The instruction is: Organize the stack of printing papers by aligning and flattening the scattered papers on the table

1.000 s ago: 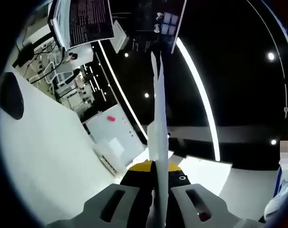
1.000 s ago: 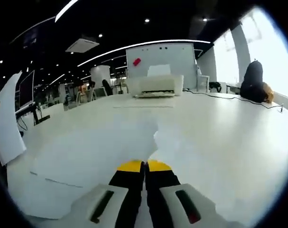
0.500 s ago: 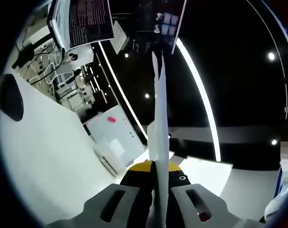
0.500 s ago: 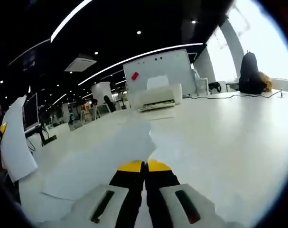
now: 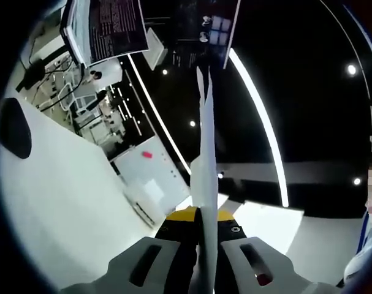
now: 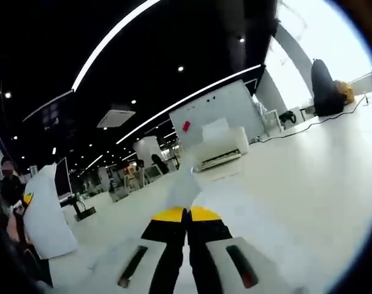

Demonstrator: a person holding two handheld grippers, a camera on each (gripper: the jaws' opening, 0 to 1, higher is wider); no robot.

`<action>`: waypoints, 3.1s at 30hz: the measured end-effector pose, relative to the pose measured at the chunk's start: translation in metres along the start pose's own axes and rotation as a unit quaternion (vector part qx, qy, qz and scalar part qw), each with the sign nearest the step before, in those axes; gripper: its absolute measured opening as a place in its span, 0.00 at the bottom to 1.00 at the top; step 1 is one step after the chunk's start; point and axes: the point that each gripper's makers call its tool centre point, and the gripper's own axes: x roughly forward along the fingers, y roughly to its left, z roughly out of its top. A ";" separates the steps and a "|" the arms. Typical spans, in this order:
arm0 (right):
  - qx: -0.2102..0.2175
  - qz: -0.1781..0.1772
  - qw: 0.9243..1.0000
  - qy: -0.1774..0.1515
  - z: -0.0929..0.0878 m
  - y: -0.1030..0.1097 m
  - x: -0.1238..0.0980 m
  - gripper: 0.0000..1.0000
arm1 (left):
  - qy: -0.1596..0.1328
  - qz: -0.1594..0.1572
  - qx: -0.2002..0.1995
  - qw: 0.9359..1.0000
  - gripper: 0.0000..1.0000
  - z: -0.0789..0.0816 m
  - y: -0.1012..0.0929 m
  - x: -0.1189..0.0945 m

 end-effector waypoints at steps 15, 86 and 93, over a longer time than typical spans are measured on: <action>-0.051 0.072 0.996 -0.026 0.050 0.059 -0.008 0.00 | 0.003 -0.003 -0.002 1.000 0.06 0.002 0.002 0.000; -0.164 0.381 0.909 -0.027 0.186 0.287 -0.094 0.00 | 0.009 0.008 0.028 1.000 0.06 0.008 0.011 0.006; -0.160 0.432 0.888 -0.005 0.180 0.299 -0.111 0.00 | 0.005 0.006 0.029 1.000 0.06 0.012 0.012 0.006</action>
